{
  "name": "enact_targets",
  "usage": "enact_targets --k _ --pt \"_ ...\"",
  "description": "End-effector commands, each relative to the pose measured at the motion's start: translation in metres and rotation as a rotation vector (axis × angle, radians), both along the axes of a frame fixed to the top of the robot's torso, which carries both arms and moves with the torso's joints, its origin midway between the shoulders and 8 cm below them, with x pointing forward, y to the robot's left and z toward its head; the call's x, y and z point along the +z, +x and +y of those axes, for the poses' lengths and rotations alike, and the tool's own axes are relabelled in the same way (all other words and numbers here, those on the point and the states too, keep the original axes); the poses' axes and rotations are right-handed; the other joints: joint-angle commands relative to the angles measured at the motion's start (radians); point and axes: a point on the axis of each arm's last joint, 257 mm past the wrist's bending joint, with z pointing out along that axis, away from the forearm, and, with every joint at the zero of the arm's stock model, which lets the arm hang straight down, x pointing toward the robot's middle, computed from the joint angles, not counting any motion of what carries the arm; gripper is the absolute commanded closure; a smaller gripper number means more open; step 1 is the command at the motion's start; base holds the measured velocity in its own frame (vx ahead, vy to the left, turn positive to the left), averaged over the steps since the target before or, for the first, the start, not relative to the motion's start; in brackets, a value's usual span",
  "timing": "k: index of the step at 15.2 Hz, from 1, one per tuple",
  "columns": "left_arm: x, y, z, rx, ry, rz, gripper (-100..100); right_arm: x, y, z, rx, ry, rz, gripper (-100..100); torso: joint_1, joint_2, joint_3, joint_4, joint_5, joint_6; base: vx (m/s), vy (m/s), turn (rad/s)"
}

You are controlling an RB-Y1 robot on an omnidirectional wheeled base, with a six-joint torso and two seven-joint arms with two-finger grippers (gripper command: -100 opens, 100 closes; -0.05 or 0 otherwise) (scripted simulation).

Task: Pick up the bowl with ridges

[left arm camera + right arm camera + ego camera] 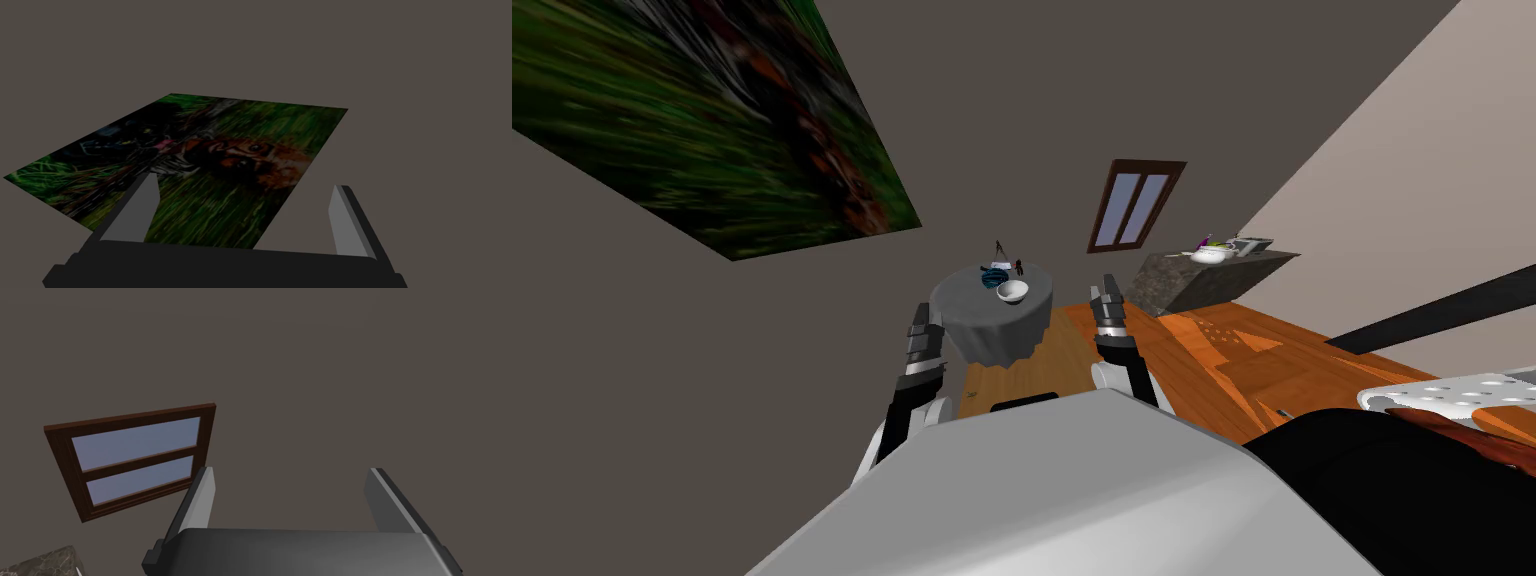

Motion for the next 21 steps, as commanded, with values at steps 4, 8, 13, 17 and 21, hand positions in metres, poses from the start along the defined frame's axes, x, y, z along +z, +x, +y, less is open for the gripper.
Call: enact_targets --k 4,8,13,17,21 --pt "-0.008 0.012 0.000 -0.054 0.009 0.058 -100 0.000 0.000 0.000 0.000 0.000 0.000 0 -0.001 0.000 0.000 0.000 0.000 0.000 0.002 -0.018 -0.066" --pt "-0.015 0.022 0.001 -0.089 0.004 0.105 -100 0.000 0.000 0.000 0.000 0.000 0.000 0 -0.001 0.000 0.000 0.000 0.000 0.000 0.003 -0.018 -0.055" --pt "-0.025 0.039 0.003 -0.147 -0.008 0.186 -100 0.000 0.000 0.000 0.000 0.000 0.000 0 -0.001 -0.001 0.000 0.000 0.000 0.000 0.005 -0.024 -0.071" --pt "-0.035 0.047 0.004 -0.164 -0.014 0.240 -100 0.000 0.000 0.000 0.000 0.000 0.000 0 -0.002 -0.001 0.000 0.000 0.000 0.000 0.004 -0.023 -0.064" --pt "-0.045 0.060 0.007 -0.201 -0.024 0.318 -100 0.000 0.000 0.000 0.000 0.000 0.000 0 -0.002 -0.001 0.000 0.000 0.000 0.000 0.007 -0.025 -0.080"
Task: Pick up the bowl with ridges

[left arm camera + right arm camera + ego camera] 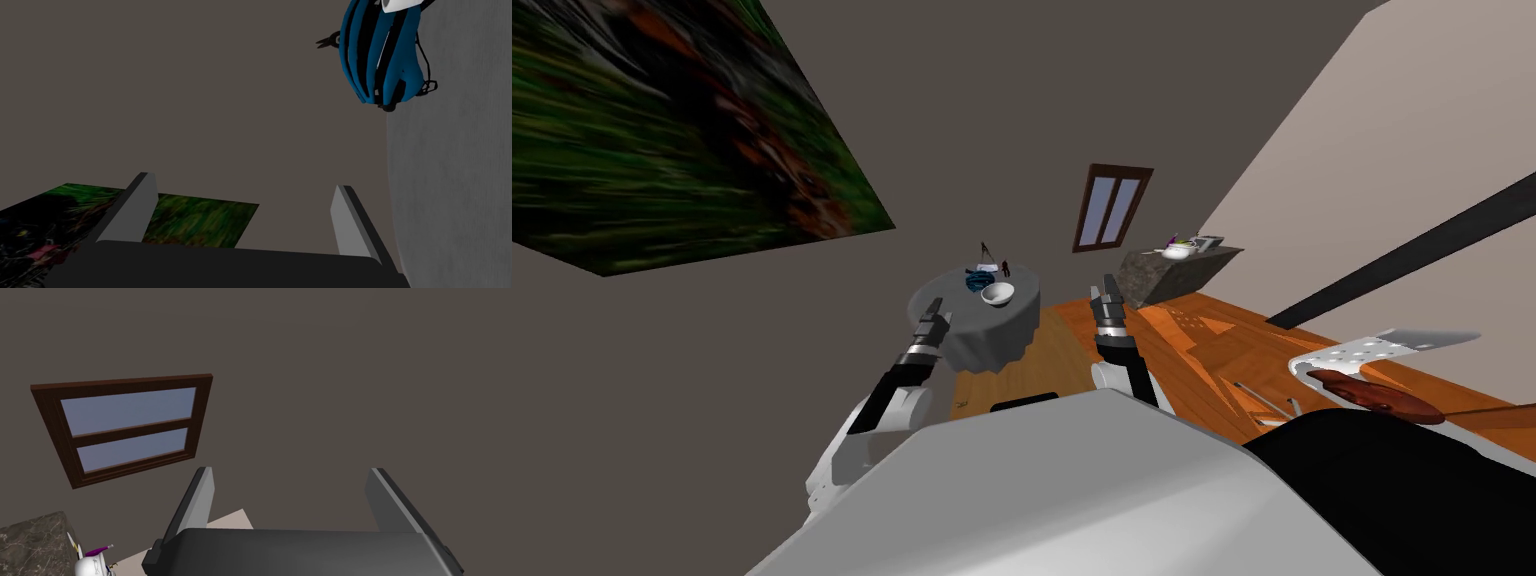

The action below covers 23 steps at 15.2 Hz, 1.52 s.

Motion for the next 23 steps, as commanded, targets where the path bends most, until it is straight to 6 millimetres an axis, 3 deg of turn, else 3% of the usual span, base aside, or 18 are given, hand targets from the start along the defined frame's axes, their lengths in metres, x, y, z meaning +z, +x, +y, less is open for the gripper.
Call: enact_targets --k 1,14,23 --pt "-0.006 0.004 0.002 -0.004 -0.001 0.034 -100 0.000 0.000 0.000 0.000 0.000 0.000 0 0.000 0.000 0.000 0.000 0.000 0.000 0.007 -0.018 -0.032" --pt "-0.032 0.033 0.013 -0.073 -0.014 0.259 -100 0.000 0.000 0.000 0.000 0.000 0.000 0 0.000 0.000 0.000 0.000 0.000 0.000 0.007 -0.023 -0.071" --pt "-0.056 0.040 0.023 -0.076 -0.010 0.410 -100 0.000 0.000 0.000 0.000 0.000 0.000 0 0.000 0.000 0.000 0.000 0.000 0.000 0.009 -0.022 -0.064"
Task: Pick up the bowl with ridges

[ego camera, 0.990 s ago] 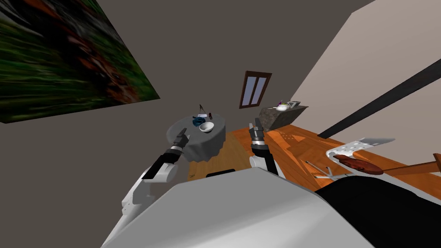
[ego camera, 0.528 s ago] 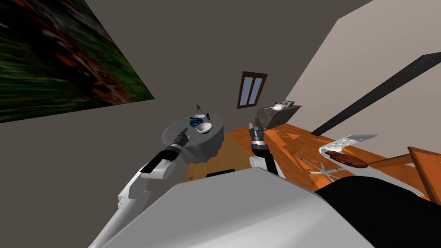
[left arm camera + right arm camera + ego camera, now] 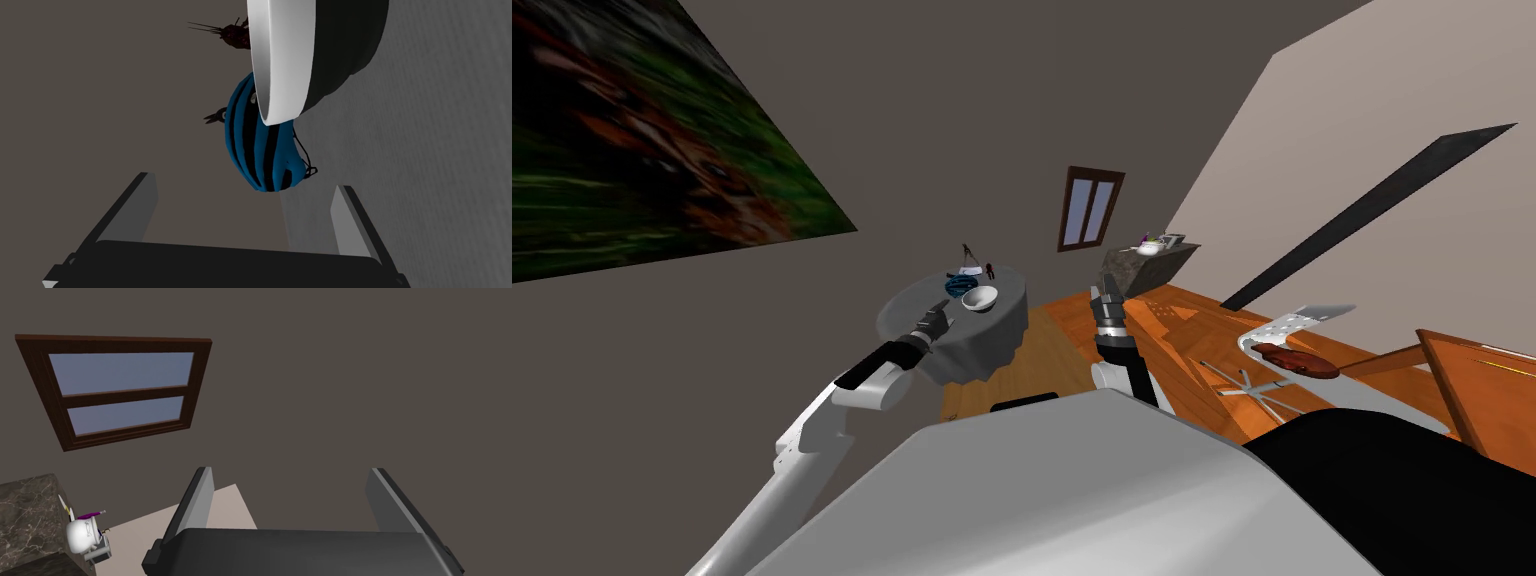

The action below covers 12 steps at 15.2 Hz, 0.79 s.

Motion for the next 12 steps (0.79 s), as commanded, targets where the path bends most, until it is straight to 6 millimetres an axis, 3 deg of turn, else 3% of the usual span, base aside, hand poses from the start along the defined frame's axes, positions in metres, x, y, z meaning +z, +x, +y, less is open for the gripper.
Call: enact_targets --k 1,12 --pt "-0.002 0.004 0.004 -0.007 -0.001 0.043 -100 0.000 0.000 0.000 0.000 0.000 0.000 0 0.000 0.000 0.000 0.000 0.000 0.000 0.006 -0.021 -0.066" --pt "-0.025 0.005 0.021 0.001 0.016 0.242 -100 0.000 0.000 0.000 0.000 0.000 0.000 0 0.000 0.000 0.000 0.000 0.000 0.000 0.011 -0.023 -0.074"
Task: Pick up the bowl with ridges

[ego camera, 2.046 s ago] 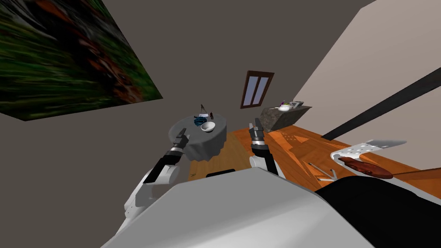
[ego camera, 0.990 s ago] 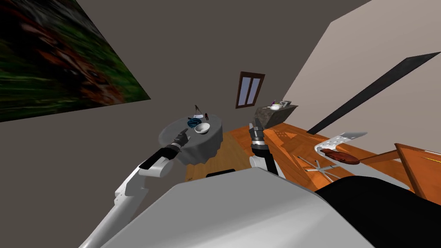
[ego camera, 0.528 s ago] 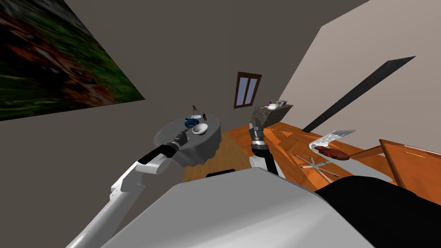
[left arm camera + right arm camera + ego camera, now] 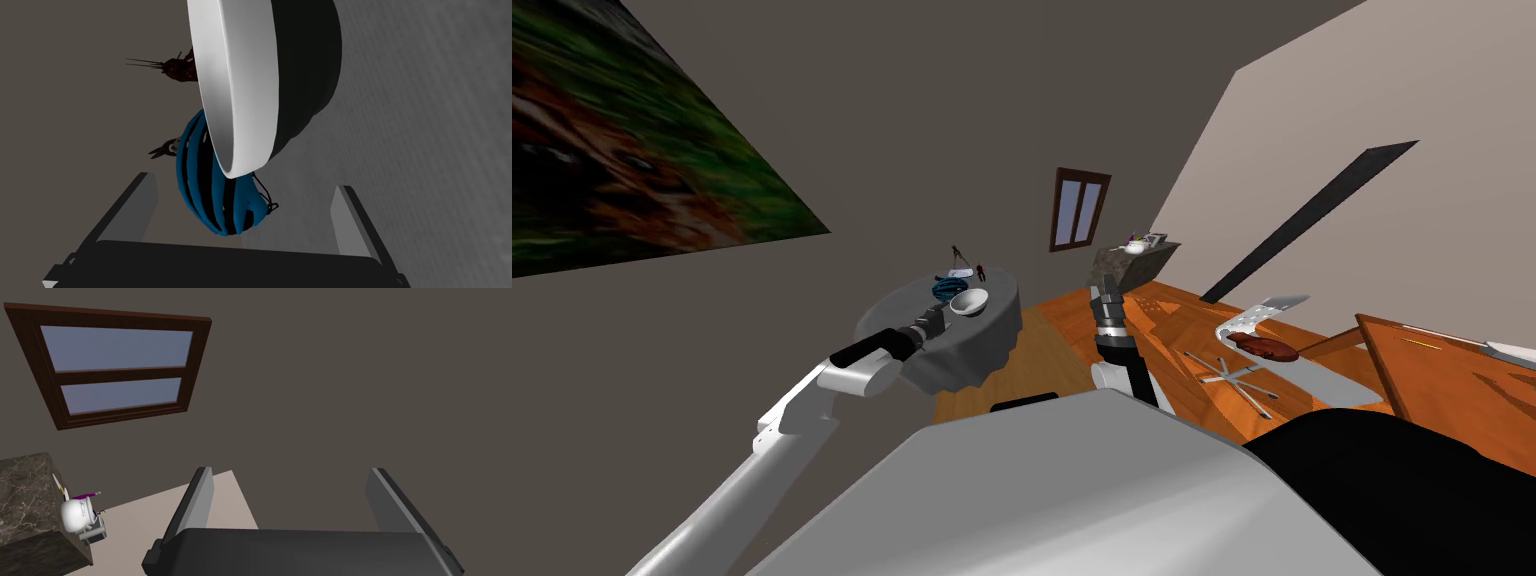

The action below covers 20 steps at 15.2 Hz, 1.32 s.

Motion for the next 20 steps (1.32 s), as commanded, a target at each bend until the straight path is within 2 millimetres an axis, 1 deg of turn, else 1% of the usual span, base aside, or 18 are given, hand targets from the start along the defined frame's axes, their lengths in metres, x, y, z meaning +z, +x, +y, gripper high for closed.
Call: enact_targets --k 1,2,4,5,7,8,10,11,12,14,15,17,18,20 --pt "-0.006 -0.002 0.003 0.005 0.005 0.037 -100 0.000 0.000 0.000 0.000 0.000 0.000 0 0.000 0.000 0.000 0.000 0.000 0.000 0.013 -0.017 -0.047" --pt "-0.003 0.000 0.006 0.002 0.002 0.062 -100 0.000 0.000 0.000 0.000 0.000 0.000 0 0.000 0.000 0.000 0.000 0.000 0.000 0.020 -0.027 -0.097" --pt "-0.011 -0.003 0.009 0.010 0.012 0.096 -100 0.000 0.000 0.000 0.000 0.000 0.000 0 0.000 0.000 0.000 0.000 0.000 0.000 0.017 -0.025 -0.076" --pt "-0.007 -0.001 0.012 0.008 0.009 0.119 -100 0.000 0.000 0.000 0.000 0.000 0.000 0 0.000 0.000 0.000 0.000 0.000 0.000 0.014 -0.026 -0.079" --pt "-0.016 -0.005 0.016 0.016 0.020 0.155 -100 0.000 0.000 0.000 0.000 0.000 0.000 0 0.000 0.000 0.000 0.000 0.000 0.000 0.013 -0.022 -0.071" --pt "-0.011 -0.004 0.019 0.015 0.017 0.175 -100 0.000 0.000 0.000 0.000 0.000 0.000 0 0.000 0.000 0.000 0.000 0.000 0.000 0.012 -0.026 -0.120" --pt "-0.020 -0.009 0.022 0.024 0.029 0.212 -100 0.000 0.000 0.000 0.000 0.000 0.000 0 0.000 0.000 0.000 0.000 0.000 0.000 0.012 -0.022 -0.074" --pt "-0.020 -0.009 0.022 0.024 0.029 0.213 -100 0.000 0.000 0.000 0.000 0.000 0.000 0 0.000 0.000 0.000 0.000 0.000 0.000 0.007 -0.012 0.015" --pt "-0.017 -0.009 0.027 0.027 0.031 0.246 -100 0.000 0.000 0.000 0.000 0.000 0.000 0 0.000 0.000 0.000 0.000 0.000 0.000 0.013 -0.023 -0.074" --pt "-0.023 -0.013 0.029 0.033 0.039 0.271 -100 0.000 0.000 0.000 0.000 0.000 0.000 0 0.000 0.000 0.000 0.000 0.000 0.000 0.013 -0.020 -0.070" --pt "-0.020 -0.014 0.034 0.037 0.041 0.300 -100 0.000 0.000 0.000 0.000 0.000 0.000 0 0.000 0.000 0.000 0.000 0.000 0.000 0.017 -0.022 -0.090" --pt "-0.026 -0.018 0.036 0.044 0.050 0.327 -100 0.000 0.000 0.000 0.000 0.000 0.000 0 0.000 0.000 0.000 0.000 0.000 0.000 0.016 -0.022 -0.066" --pt "-0.022 -0.019 0.041 0.048 0.052 0.354 -100 0.000 0.000 0.000 0.000 0.000 0.000 0 0.000 0.000 0.000 0.000 0.000 0.000 0.011 -0.024 -0.103" --pt "-0.027 -0.023 0.044 0.055 0.061 0.381 -100 0.000 0.000 0.000 0.000 0.000 0.000 0 0.000 0.000 0.000 0.000 0.000 0.000 0.011 -0.018 -0.061"
